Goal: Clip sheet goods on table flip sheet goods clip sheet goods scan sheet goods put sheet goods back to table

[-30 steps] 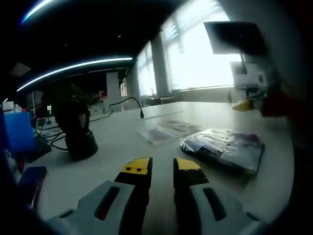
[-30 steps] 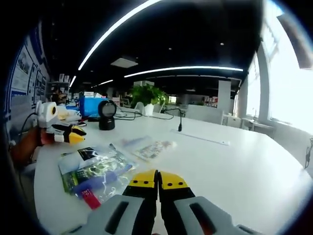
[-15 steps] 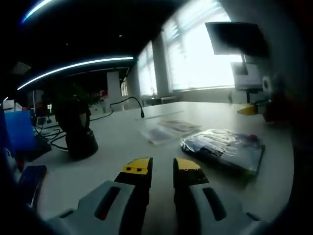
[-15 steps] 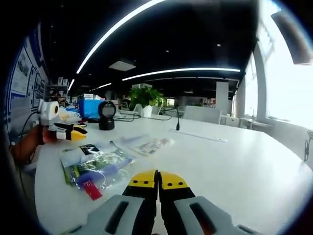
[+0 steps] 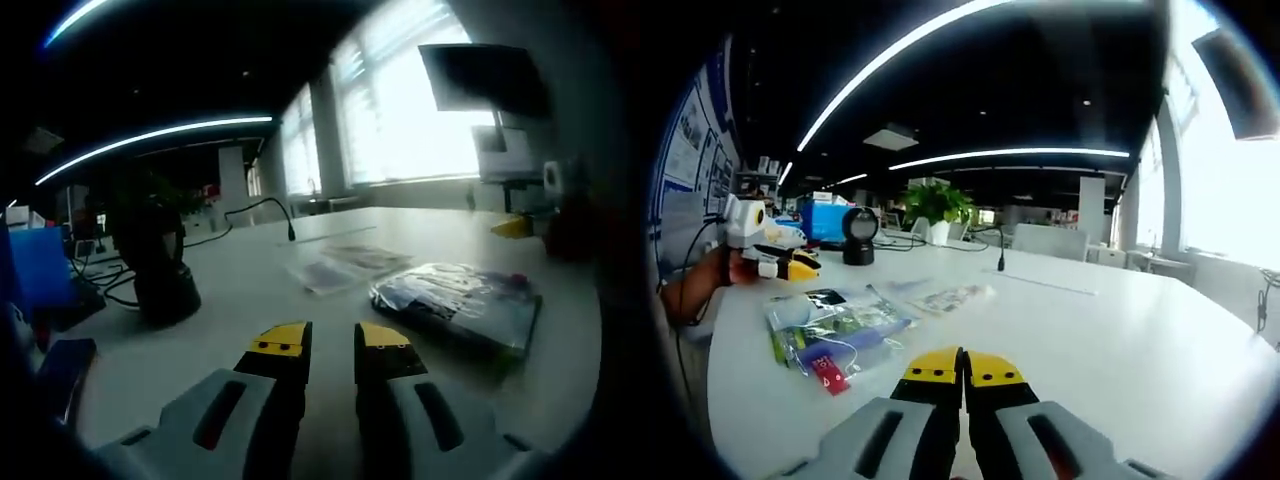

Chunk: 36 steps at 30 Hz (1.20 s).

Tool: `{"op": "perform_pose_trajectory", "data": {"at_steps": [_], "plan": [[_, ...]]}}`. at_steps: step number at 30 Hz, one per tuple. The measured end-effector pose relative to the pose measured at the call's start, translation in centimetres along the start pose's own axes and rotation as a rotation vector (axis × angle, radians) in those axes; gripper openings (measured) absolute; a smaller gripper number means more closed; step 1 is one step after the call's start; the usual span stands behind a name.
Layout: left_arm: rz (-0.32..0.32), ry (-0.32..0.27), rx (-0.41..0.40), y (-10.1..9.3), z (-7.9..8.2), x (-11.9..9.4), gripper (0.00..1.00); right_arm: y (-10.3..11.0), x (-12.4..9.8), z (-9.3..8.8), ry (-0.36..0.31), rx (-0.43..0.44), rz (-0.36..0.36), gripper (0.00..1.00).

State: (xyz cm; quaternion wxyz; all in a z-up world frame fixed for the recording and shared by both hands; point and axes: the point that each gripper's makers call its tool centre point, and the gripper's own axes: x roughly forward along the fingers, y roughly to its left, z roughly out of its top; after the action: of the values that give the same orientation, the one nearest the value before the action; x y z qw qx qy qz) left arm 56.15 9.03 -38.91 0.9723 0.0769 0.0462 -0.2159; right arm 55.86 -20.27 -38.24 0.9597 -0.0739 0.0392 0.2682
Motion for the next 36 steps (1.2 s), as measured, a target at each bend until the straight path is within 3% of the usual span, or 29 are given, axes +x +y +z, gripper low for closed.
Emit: {"op": "perform_pose_trajectory", "data": {"at_steps": [11,36], "plan": [[-0.001,0.0,0.002,-0.03,0.0,0.02,0.1,0.49,0.04,0.06,-0.011,-0.053,0.002,0.0],[-0.007,0.004,0.004,0.09,0.22,0.27,0.1,0.29,0.02,0.25,-0.025,-0.061,-0.015,0.0]]}}
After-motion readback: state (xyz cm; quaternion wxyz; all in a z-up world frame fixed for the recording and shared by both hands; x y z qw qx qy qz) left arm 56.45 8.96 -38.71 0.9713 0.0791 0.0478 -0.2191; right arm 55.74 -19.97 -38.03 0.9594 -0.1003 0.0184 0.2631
